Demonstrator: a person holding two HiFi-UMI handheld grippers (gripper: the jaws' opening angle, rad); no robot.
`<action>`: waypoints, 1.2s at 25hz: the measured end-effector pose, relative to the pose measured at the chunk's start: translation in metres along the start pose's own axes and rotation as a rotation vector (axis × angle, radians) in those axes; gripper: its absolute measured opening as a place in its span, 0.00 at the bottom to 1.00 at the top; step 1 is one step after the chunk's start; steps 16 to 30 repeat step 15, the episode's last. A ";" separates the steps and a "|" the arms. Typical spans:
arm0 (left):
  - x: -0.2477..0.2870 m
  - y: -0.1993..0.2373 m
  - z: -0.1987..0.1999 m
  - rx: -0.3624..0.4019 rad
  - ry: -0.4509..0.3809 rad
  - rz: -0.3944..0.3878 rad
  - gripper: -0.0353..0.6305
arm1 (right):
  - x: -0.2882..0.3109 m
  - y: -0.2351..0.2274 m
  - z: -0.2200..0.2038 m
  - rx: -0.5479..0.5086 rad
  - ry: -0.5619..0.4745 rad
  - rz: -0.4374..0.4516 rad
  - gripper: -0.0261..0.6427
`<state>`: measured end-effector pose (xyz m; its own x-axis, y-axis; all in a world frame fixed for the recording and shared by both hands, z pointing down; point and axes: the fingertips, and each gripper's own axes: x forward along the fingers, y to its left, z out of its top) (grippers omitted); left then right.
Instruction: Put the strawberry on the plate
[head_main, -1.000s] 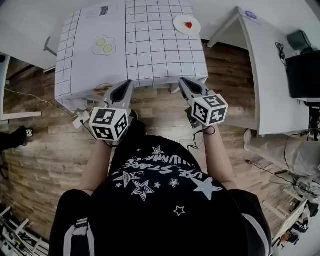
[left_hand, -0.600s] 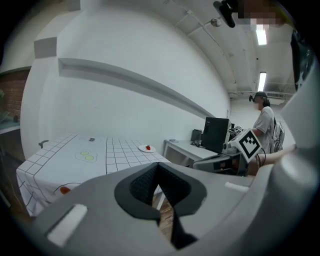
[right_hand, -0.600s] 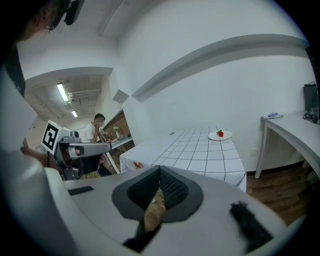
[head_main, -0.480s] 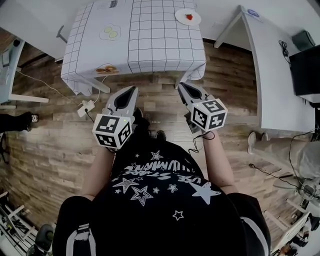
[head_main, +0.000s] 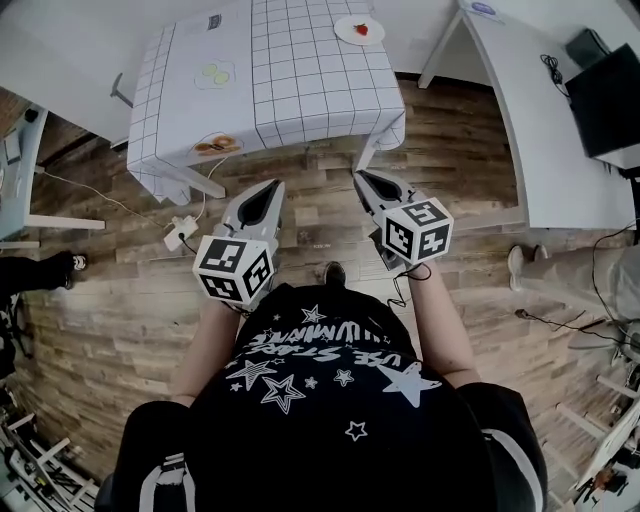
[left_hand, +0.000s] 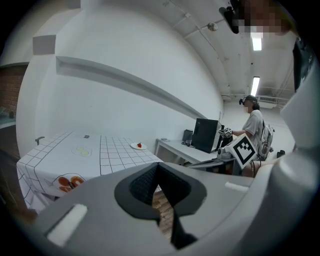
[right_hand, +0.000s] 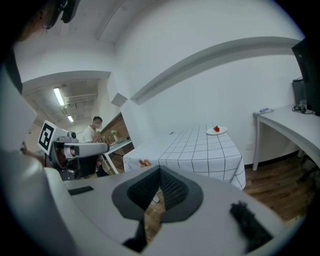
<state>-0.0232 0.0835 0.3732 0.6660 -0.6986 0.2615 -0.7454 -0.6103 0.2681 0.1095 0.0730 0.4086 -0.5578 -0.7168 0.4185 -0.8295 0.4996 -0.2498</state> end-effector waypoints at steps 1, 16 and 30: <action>-0.003 0.002 -0.006 0.012 0.002 -0.007 0.06 | 0.003 0.004 -0.007 0.006 -0.007 -0.003 0.06; -0.143 -0.019 -0.052 0.071 -0.016 0.044 0.06 | -0.061 0.131 -0.057 -0.094 -0.047 0.021 0.06; -0.143 -0.019 -0.052 0.071 -0.016 0.044 0.06 | -0.061 0.131 -0.057 -0.094 -0.047 0.021 0.06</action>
